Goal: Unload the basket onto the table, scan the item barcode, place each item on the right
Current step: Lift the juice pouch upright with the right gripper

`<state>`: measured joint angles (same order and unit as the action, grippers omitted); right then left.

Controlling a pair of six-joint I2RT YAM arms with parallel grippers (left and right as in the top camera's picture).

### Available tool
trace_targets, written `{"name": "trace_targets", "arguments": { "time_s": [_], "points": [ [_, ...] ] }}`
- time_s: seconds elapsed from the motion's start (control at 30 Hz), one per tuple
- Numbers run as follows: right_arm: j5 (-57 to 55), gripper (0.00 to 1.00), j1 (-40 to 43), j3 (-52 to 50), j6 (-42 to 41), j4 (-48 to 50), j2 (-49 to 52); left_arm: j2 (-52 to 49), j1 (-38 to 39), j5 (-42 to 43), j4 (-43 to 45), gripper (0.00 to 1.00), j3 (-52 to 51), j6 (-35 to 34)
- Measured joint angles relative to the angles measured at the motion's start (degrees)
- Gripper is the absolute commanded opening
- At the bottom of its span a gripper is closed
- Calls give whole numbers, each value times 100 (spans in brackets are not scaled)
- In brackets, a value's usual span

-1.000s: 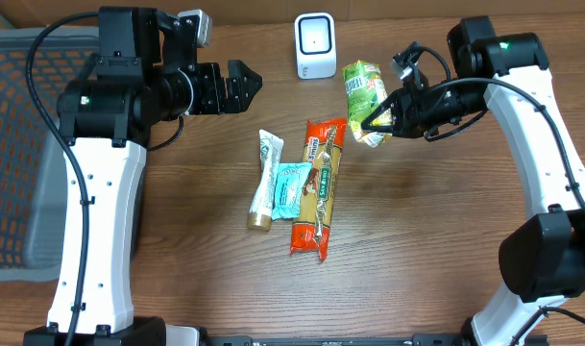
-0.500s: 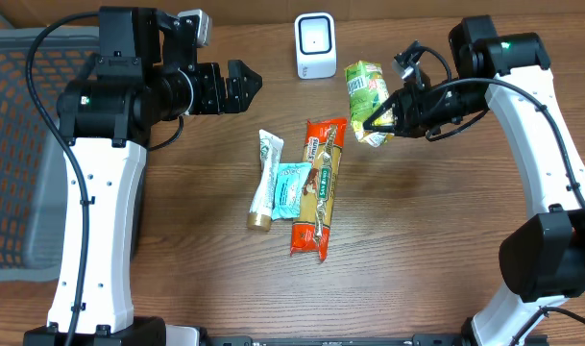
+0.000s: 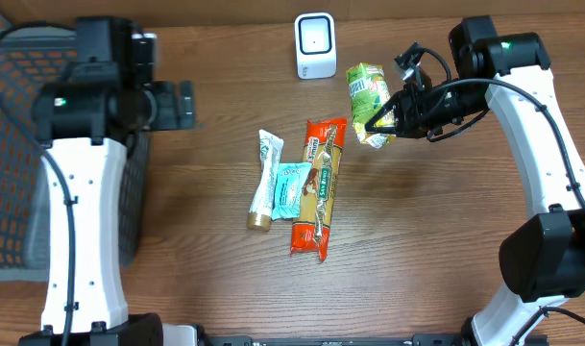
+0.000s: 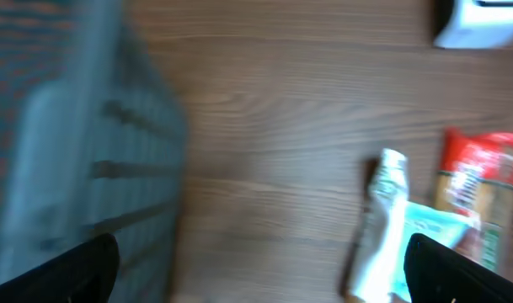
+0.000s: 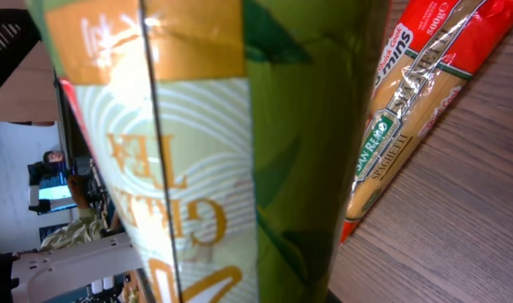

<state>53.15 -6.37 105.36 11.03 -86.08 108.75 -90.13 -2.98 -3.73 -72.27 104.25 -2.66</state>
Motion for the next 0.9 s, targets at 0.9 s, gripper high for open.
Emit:
{"name": "trace_targets", "arguments": {
  "time_s": [0.9],
  "points": [
    [-553, 4, -4, 2, -9, 219, 0, 0, -345, 4, 72, 100, 0, 605]
  ]
}}
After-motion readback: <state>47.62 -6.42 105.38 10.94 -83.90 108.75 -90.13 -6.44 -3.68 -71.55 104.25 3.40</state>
